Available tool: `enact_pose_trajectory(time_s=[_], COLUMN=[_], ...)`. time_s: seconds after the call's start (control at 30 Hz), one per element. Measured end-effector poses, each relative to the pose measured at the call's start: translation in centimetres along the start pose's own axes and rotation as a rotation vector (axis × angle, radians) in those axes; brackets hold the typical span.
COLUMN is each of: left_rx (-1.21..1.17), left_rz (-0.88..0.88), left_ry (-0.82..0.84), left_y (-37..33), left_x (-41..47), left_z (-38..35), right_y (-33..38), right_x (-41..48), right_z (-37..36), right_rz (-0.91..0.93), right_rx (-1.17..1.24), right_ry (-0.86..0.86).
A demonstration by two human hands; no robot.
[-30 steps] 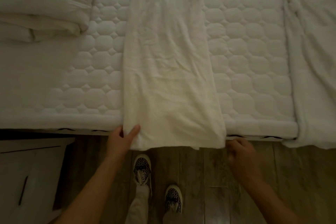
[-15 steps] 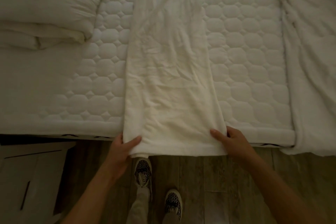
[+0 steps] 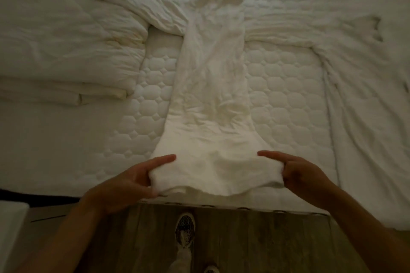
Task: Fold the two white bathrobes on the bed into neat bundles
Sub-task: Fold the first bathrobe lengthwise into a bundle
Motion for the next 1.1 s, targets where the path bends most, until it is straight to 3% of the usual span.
enact_pose_trajectory(time_s=[0.03,0.1,0.13,0.2,0.23,0.3,0.43,0.67,0.83,0.97,1.1], left_rx=[0.035,0.166,0.318,0.669,0.725,0.643,0.525,0.590,0.346,0.260,0.397], left_rz=[-0.006,0.000,-0.028,-0.138,-0.197,-0.260,-0.269,-0.126,-0.133,-0.130,-0.033], left_ry=[0.088,0.229,0.217,-0.084,-0.255,-0.442,-0.640,-0.631,-0.591,-0.784,-0.888], left_y=[-1.4,-2.7,-3.2,-4.6,-5.8,-7.9,-12.0,-16.8,-19.3,-20.6,-20.9], left_x=[0.0,0.0,0.5,2.0,2.7,4.0,8.8,17.4,21.9,27.6,34.2], left_z=[0.5,0.9,1.2,3.6,5.0,7.3,11.4,18.4,21.1,24.3,27.3], right_y=[1.4,2.9,3.6,5.3,6.5,8.7,12.6,18.6,21.4,22.6,22.3], right_x=[0.3,0.8,1.1,2.4,3.1,4.6,9.1,17.8,23.6,30.0,37.2], right_z=[0.1,0.1,0.3,0.7,0.7,0.5,0.0,1.2,3.2,3.9,5.8], right_rz=[-0.020,0.010,0.037,0.108,0.170,0.275,0.330,0.318,0.246,0.229,0.247], right_rx=[-0.017,-0.296,-0.427,-0.605,-0.671,-0.717,-0.553,-0.517,-0.339,-0.146,-0.282], right_ry=[0.060,0.153,0.153,0.081,0.026,-0.070,-0.193,-0.310,-0.322,-0.440,-0.680])
Point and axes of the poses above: each hand's wrist, its own x-axis towards the middle knuckle, its own z-axis out of the back of the hand, y = z × x, the point moved 5 cm from there along x, towards the middle knuckle, and after that the axes turned 12 degrees about x, right-handed, at the moved point
